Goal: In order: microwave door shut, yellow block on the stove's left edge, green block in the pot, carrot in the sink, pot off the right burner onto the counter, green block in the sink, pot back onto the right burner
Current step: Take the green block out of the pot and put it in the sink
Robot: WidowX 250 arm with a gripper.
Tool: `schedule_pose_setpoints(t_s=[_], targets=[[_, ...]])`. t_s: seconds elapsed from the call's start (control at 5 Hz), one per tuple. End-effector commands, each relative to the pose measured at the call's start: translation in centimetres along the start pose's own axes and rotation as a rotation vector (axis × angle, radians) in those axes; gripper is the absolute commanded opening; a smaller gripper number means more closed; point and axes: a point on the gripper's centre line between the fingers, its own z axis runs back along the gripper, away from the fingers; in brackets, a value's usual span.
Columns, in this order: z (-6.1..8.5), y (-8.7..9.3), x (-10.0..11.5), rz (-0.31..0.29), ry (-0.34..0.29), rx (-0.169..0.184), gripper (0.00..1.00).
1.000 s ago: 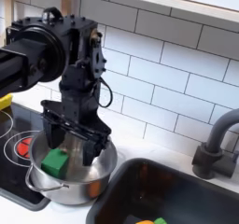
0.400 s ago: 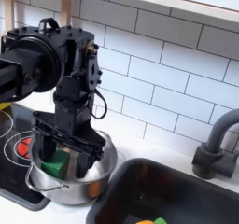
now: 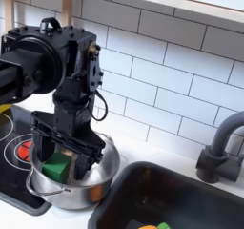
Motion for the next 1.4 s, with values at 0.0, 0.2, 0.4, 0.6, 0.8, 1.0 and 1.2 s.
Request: schedule_pose_setpoints(t_s=[0.0,0.2,0.4,0.6,0.8,1.0,1.2], targets=[[-0.8,-0.1,-0.1,0.021,0.013,-0.001,1.00],[-1.3,-0.1,0.5,0.030,0.009,0.008,1.00],[-1.6,0.3,0.7,0.041,0.010,0.023,1.00],[-2.9,0.2,0.8,0.047,0.037,0.019,1.00],[-3.5,0.1,0.9,0.050,0.048,0.014,1.00],[-3.7,0.0,1.1,0.044,0.043,0.006,0.92],[-3.6,0.1,1.0,0.033,0.049,0.019,0.00]])
